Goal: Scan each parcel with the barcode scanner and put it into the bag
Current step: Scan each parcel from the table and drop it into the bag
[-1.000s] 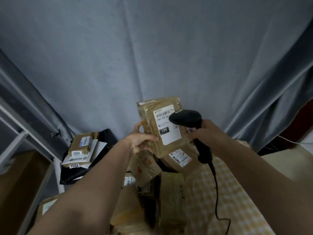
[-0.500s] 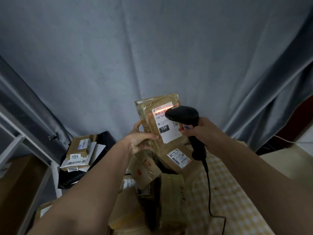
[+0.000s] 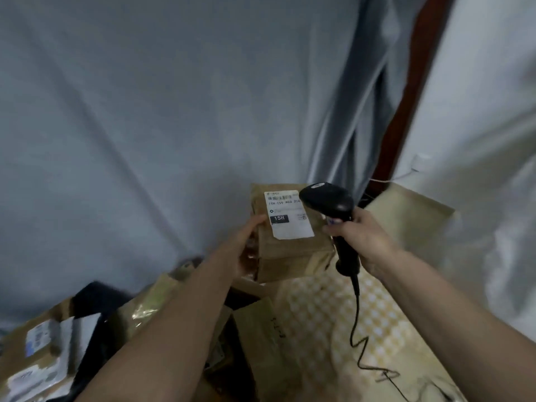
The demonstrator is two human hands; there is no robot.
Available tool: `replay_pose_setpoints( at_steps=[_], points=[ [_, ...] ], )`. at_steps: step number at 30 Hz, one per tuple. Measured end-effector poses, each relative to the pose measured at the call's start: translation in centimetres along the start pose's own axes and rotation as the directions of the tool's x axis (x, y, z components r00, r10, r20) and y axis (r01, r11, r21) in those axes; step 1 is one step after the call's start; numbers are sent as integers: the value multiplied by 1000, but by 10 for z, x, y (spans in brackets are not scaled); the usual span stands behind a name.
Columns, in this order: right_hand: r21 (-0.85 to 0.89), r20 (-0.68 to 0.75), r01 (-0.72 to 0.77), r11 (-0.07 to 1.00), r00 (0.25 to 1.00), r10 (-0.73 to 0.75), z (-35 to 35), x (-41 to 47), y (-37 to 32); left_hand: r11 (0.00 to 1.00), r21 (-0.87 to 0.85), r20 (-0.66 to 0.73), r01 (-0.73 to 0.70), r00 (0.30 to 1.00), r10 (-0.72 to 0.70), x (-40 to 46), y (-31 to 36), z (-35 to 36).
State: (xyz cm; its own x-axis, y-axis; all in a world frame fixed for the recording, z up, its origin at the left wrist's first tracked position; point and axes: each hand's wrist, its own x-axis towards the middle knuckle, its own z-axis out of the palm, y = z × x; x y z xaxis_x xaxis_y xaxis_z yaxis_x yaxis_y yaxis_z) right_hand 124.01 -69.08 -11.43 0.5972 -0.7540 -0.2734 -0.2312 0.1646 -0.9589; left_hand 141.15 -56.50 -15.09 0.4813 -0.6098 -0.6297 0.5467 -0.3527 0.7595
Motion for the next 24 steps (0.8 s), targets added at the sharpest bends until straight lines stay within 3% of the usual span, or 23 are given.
replay_pose_setpoints(
  at_steps=[4,7,11,24],
  points=[
    [63,-159,-53,997,985,63,-61,-15,18,993,120,195,22,980,-45,12,-16,70],
    [116,-266,-94,989,956,122,-115,-29,29,972,233,251,34,964,-93,9,-30,122],
    [173,-353,-108,979,921,164,-188,-60,44,907,409,360,99,896,-261,9,-50,197],
    [287,-612,-69,955,754,238,-430,-157,101,879,477,453,10,854,-256,-19,-152,451]
  ],
)
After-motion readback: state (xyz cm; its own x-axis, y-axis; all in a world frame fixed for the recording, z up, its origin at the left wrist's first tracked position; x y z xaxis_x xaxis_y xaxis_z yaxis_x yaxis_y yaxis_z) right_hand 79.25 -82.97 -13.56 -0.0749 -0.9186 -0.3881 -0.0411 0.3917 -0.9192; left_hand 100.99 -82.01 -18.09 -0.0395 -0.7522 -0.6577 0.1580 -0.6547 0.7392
